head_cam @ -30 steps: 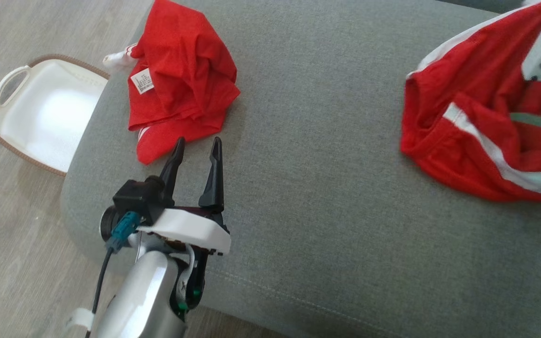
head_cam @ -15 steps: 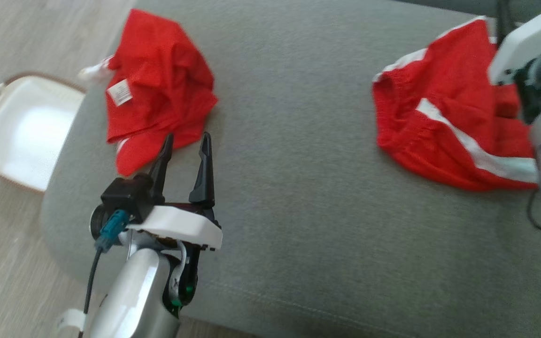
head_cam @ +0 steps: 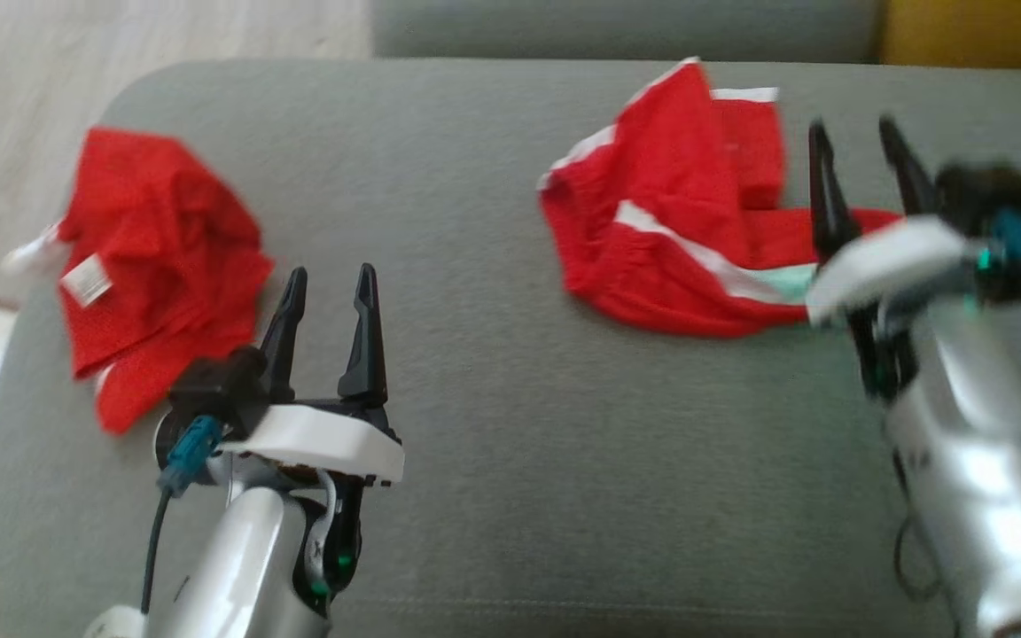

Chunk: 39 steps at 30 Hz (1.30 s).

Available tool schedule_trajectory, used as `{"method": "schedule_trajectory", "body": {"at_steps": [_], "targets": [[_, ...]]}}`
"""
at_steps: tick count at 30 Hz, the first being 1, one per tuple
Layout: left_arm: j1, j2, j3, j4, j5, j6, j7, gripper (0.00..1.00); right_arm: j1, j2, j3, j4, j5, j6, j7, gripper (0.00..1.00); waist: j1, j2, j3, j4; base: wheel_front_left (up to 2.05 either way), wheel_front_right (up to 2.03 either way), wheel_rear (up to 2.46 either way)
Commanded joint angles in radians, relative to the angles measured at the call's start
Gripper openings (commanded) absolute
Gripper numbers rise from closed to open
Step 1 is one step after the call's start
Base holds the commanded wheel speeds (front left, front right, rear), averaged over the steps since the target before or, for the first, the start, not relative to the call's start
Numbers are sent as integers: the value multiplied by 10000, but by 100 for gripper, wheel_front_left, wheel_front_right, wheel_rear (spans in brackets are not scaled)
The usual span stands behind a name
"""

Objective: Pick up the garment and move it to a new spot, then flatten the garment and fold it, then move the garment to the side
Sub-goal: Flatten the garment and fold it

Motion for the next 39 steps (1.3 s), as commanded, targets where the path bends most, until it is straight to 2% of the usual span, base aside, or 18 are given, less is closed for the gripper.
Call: {"method": "schedule_trajectory", "body": {"at_steps": [1,9,17,23,29,34,39], "targets": [[-258,78,387,-392,-35,9,-122,100,220,139,79,-661,83,73,-129,100,0,0,-253,-528,0,0,0],[-316,78,482,-428,-190,31,-122,100,3199,669,-870,-3910,-300,73,55,100,0,0,-75,-1249,0,0,0],[-945,77,387,58,3,-144,-122,100,4064,869,-1247,-5911,-737,73,912,100,0,0,431,-1759,0,0,0],[-2066,77,-283,1002,153,-434,308,100,4186,884,-1307,-6483,-621,73,1208,100,0,0,889,-2045,0,0,0],[-3861,77,-1241,2537,129,-700,1703,100,4066,887,-928,-6719,-357,73,1231,100,0,0,1504,-2619,0,0,0],[-5049,77,-1817,3839,-142,-785,2596,100,3886,887,-684,-6696,-177,73,1107,100,0,0,1871,-3065,0,0,0],[-5873,77,-2013,4904,-434,-704,2826,100,3757,888,-583,-6617,-57,73,954,100,0,0,2145,-3341,0,0,0]]}}
